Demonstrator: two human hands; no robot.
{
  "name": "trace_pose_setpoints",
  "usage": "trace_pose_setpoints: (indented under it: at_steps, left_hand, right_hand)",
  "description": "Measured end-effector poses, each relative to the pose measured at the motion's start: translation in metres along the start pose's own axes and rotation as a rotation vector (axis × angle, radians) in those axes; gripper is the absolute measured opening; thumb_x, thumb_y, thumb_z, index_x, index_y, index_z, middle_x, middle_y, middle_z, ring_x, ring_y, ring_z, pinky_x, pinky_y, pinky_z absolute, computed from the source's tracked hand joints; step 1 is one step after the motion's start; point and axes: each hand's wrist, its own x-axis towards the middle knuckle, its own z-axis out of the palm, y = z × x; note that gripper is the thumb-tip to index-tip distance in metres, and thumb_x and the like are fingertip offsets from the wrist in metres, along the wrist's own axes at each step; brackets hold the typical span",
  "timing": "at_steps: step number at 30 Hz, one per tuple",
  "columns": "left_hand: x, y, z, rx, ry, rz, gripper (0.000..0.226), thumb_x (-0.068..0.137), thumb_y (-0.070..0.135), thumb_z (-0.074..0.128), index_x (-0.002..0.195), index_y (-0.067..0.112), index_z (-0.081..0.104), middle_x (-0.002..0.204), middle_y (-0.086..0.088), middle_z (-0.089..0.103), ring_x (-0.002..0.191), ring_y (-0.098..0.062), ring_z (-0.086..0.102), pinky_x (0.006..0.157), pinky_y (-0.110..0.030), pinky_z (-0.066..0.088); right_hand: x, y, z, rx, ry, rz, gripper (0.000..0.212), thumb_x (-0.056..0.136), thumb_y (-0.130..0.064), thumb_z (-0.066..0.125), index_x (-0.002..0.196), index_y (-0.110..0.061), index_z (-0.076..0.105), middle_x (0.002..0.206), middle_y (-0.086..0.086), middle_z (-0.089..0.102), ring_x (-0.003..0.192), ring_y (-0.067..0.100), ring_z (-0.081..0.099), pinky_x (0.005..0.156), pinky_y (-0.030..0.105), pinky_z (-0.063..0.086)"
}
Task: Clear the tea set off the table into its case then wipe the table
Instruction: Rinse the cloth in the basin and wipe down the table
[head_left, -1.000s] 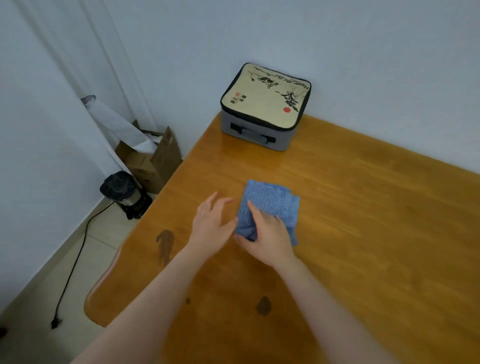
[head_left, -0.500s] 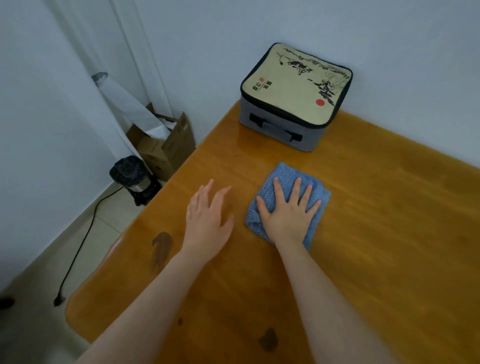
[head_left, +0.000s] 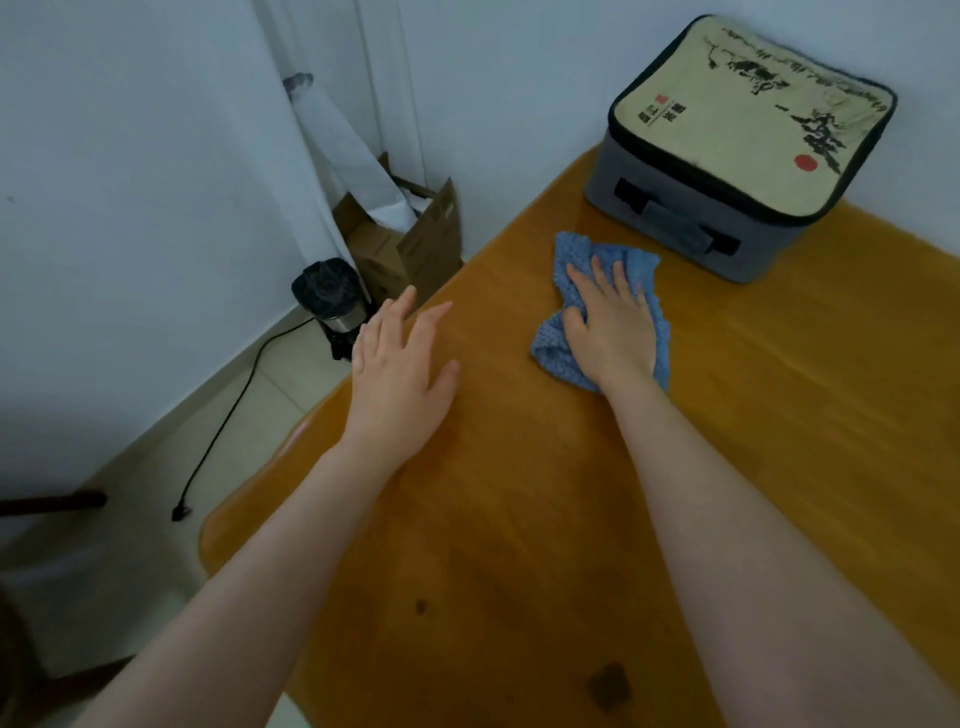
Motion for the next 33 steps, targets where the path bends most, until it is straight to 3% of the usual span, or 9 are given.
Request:
trace_pose_setpoints:
  at_steps: [5,15,19,26,33]
  left_hand:
    - [-0.008,-0.024,-0.018,-0.013,0.055,-0.057,0.053,0.098,0.033,0.046,0.148,0.034,0.028,0.161,0.0,0.008,0.148,-0.023,0.003,0.12,-0.047,0.003]
    - [-0.042,-0.064,-0.026,-0.029,0.072,-0.115,0.054,0.097,0.03,0.048,0.147,0.031,0.03,0.158,-0.001,0.02,0.146,-0.025,0.014,0.119,-0.05,0.012]
    - [-0.064,-0.077,-0.031,-0.09,0.097,-0.155,0.051,0.097,0.027,0.049,0.146,0.03,0.033,0.152,0.0,0.032,0.144,-0.023,0.018,0.118,-0.051,0.015]
    - [-0.096,-0.098,-0.027,-0.129,0.088,-0.167,0.051,0.098,0.029,0.048,0.146,0.032,0.032,0.156,0.003,0.024,0.144,-0.021,0.017,0.117,-0.048,0.015]
    - [-0.128,-0.1,-0.022,-0.243,0.108,-0.187,0.049,0.097,0.031,0.048,0.145,0.031,0.035,0.155,0.003,0.024,0.144,-0.019,0.017,0.116,-0.047,0.017]
  right_hand:
    - [-0.003,-0.034,0.007,0.122,0.023,-0.095,0.05,0.1,-0.022,0.031,0.15,-0.023,0.032,0.159,-0.003,0.023,0.148,0.016,0.01,0.122,0.035,0.005]
    - [-0.041,-0.115,0.035,0.319,-0.099,-0.327,0.048,0.096,-0.017,0.036,0.142,-0.022,0.048,0.154,-0.003,0.034,0.147,0.015,0.018,0.12,0.032,0.006]
    - [-0.057,-0.128,0.037,0.384,-0.103,-0.324,0.048,0.094,-0.014,0.038,0.139,-0.02,0.052,0.152,-0.001,0.038,0.145,0.014,0.022,0.118,0.029,0.007]
    - [-0.094,-0.149,0.039,0.483,-0.152,-0.302,0.055,0.086,-0.02,0.03,0.132,-0.019,0.059,0.147,-0.001,0.045,0.143,0.012,0.028,0.116,0.023,0.009]
    - [-0.132,-0.161,0.042,0.557,-0.208,-0.288,0.043,0.094,-0.009,0.035,0.121,-0.015,0.068,0.142,-0.001,0.052,0.141,0.011,0.032,0.117,0.026,0.015]
